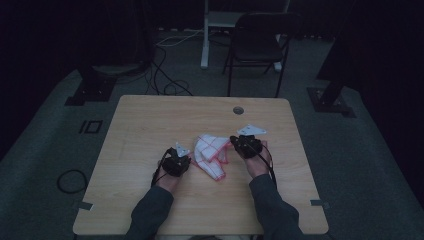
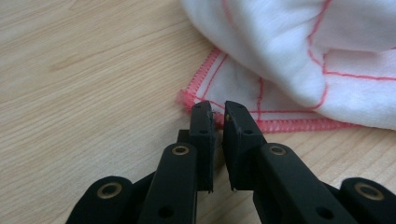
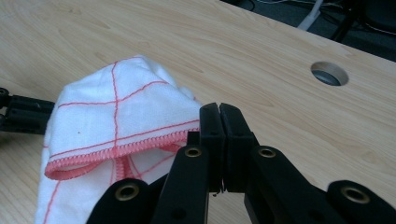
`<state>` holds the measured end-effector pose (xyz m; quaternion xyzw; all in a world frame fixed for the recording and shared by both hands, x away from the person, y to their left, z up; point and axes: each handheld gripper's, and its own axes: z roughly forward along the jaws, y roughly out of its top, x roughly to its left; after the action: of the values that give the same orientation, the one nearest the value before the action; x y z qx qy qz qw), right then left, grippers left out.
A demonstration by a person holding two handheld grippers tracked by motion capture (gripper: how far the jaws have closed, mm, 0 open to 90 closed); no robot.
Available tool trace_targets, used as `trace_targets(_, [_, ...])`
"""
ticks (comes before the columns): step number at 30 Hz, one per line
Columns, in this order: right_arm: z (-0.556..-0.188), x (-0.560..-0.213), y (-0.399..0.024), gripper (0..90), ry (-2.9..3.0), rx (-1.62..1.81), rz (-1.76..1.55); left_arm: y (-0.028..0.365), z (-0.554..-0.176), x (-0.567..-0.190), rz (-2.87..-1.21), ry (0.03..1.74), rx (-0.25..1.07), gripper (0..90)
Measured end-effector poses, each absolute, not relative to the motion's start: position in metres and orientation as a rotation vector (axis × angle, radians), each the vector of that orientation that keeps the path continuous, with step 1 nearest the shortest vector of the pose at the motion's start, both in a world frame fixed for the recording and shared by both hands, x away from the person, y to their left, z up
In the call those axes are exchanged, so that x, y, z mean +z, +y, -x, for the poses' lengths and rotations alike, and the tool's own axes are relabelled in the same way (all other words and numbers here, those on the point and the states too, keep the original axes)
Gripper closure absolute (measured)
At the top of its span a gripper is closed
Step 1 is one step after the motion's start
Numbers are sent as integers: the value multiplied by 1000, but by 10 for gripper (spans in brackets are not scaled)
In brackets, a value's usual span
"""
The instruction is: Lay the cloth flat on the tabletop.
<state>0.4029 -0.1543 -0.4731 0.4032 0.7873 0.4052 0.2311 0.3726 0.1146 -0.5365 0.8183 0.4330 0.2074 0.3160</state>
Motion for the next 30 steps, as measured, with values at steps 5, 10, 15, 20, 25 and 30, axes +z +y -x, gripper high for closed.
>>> trace_targets(5, [-402, -475, -160, 896, 2163, 1105, -1112, 108, -374, -532, -2111, 1126, 530, 820])
trace_targets(10, [-402, -477, -162, 896, 2161, 1101, -1119, 93, -373, -533, -2166, 1071, 540, 848])
trace_targets(15, [-402, -472, -170, 896, 2140, 1099, -1128, 93, -373, -537, -2170, 1076, 533, 867])
trace_targets(20, [-401, -467, -180, 896, 2114, 1095, -1141, 96, -375, -536, -2187, 1081, 560, 866])
trace_targets(25, [-401, -465, -186, 896, 2101, 1094, -1148, 100, -376, -535, -2211, 1088, 597, 865])
trace_targets(30, [-398, -465, -194, 896, 2092, 1090, -1155, 109, -379, -535, -2219, 1111, 639, 865])
